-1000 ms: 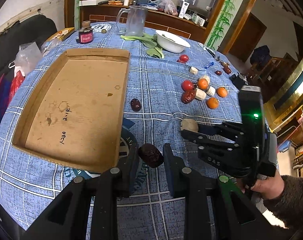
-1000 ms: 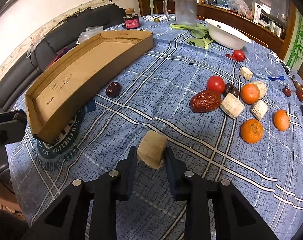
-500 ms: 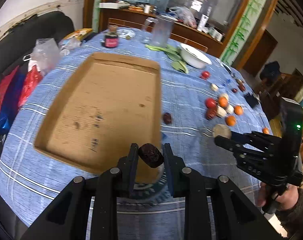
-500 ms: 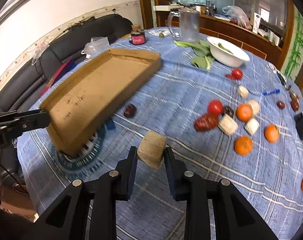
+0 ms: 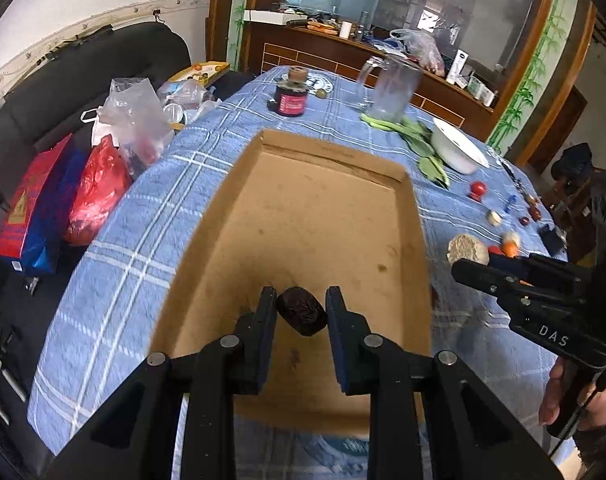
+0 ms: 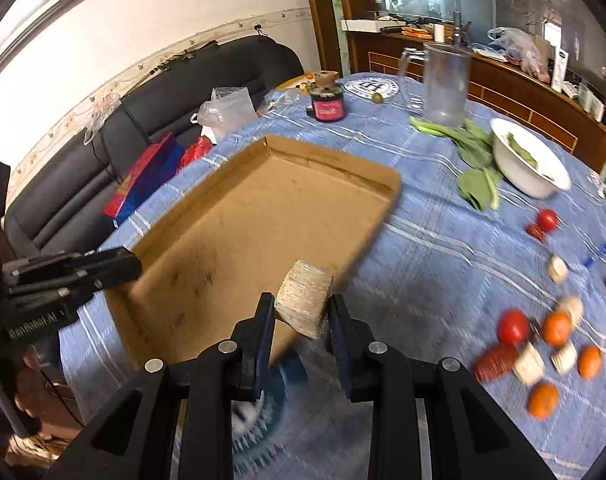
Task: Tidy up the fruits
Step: 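Carry the cake and date over the cardboard tray with both grippers, then open both grippers to drop the cake and date into the tray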
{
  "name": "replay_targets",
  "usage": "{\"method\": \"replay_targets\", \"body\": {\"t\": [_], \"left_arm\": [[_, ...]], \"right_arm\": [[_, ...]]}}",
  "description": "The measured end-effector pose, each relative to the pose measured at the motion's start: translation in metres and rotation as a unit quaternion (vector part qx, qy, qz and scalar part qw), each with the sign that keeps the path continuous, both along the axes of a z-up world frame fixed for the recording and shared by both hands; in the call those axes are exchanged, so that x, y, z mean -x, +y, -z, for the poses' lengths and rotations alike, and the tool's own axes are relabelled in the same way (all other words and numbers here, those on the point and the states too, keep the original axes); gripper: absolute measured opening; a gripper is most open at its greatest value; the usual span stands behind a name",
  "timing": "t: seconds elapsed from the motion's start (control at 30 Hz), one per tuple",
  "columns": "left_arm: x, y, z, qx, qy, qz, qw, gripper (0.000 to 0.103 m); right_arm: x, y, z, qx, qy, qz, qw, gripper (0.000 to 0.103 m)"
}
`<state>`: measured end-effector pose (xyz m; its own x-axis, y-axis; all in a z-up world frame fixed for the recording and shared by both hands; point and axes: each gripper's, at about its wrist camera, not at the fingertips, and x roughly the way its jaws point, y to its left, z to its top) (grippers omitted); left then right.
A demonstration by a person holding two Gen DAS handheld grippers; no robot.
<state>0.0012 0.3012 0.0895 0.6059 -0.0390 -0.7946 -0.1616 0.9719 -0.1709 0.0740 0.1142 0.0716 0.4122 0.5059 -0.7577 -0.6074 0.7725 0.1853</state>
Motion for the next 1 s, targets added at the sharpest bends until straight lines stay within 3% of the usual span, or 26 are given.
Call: {"method": "replay_targets", "body": {"t": [0.57, 1.0], "left_arm": [[-0.134, 0.024, 0.044, -0.01, 0.045, -0.013, 0.9989, 0.024], [-0.164, 0.024, 0.068, -0.015, 0.071, -0.022, 0.9971, 0.024]], "right_arm": [[-0.106, 0.066, 0.038, -0.002, 0.047, 0.026, 0.999, 0.03], [-0.132, 0.075, 0.057, 0.028, 0.051, 0.03, 0.998, 0.03]]}}
